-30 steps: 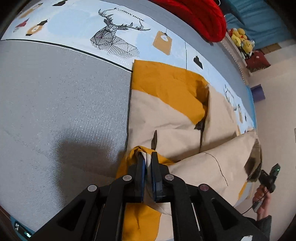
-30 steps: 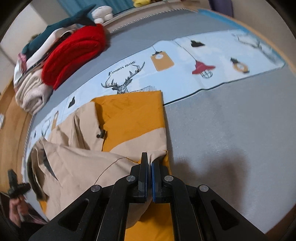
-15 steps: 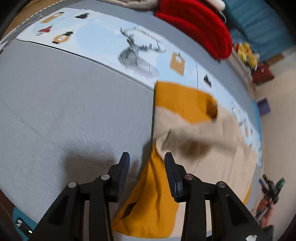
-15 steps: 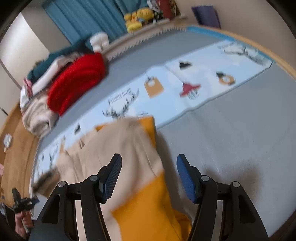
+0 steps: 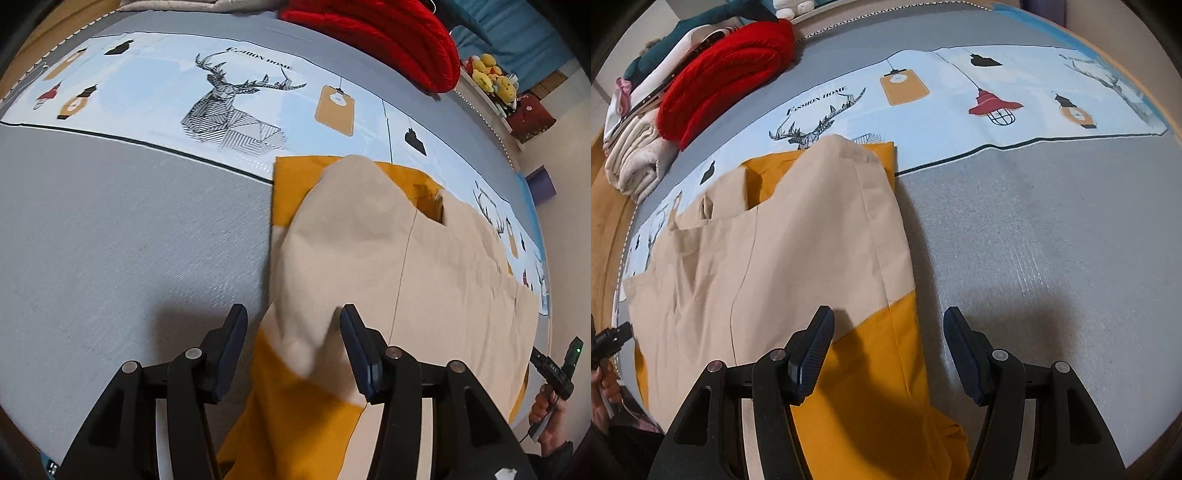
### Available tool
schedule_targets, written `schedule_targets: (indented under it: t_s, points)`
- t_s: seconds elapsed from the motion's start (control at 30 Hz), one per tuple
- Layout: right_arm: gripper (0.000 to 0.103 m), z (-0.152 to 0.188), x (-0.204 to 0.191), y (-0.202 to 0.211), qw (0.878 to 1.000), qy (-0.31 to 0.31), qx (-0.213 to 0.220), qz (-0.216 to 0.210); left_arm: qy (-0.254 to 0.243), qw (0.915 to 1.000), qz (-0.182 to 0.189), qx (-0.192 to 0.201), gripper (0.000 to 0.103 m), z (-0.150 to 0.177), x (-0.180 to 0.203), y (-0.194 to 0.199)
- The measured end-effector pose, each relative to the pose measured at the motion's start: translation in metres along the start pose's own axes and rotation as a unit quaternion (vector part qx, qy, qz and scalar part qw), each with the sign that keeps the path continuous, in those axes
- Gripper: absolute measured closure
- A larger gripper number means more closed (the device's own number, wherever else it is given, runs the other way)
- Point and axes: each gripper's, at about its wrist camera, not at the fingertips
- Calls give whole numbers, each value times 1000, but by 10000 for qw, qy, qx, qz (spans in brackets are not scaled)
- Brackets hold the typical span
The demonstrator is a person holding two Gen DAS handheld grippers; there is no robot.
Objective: Fold large clothes
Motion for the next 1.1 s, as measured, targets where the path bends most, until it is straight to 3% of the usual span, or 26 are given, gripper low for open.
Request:
schedule_targets:
  t_s: [0.03,0.13,0.23,0.37,0.5,0.6,0.67,0.73,0.8,0.87,0.93,1.03,1.1]
  points:
    - [63,-1,-1,1,10000,28,23,-12,10,10000,-11,-6,55,-3,3,-4]
    - [90,-2,-9,3,9997,168,106,103,-2,9999,-157,-47,57,-11,8,-14]
    - [98,0,-15,12,9991,293,285,131,-34,9998,-197,-7,96,-12,14,-14]
    - [100,5,-23,36,9962,407,761,135,-107,9964,-656,528,102,-7,27,6]
    - [100,8,-26,75,9855,237,1678,-98,17,9865,-658,1498,102,-1,38,44]
    - [100,2,-31,93,9735,40,2277,-194,32,9773,-809,1958,102,-1,43,59]
    - [100,-7,-40,93,9703,-21,2416,-74,74,9755,-939,1986,102,-9,45,57]
    - [100,-20,-44,85,9730,-102,2304,36,209,9805,-967,1696,102,-20,40,43]
    - [100,-35,-47,63,9810,-219,1894,359,359,9862,-1032,1243,102,-32,33,20]
    - [100,-46,-47,40,9865,-320,1464,667,394,9875,-1065,1093,102,-38,30,9]
    - [100,-50,-49,32,9865,-359,1379,807,317,9837,-1138,1352,102,-41,35,15]
    - [100,-49,-60,48,9785,-294,1832,902,264,9773,-1067,1811,102,-43,42,29]
    - [100,-50,-71,57,9709,-223,2119,1094,361,9779,-1029,1786,102,-47,40,25]
Point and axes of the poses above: each gripper's, at about its wrist camera, not at the fingertips, and y roughly against the way its jaws point, x to its right, z to its underside, and after that the axes turned 15 degrees about -x, right-handed
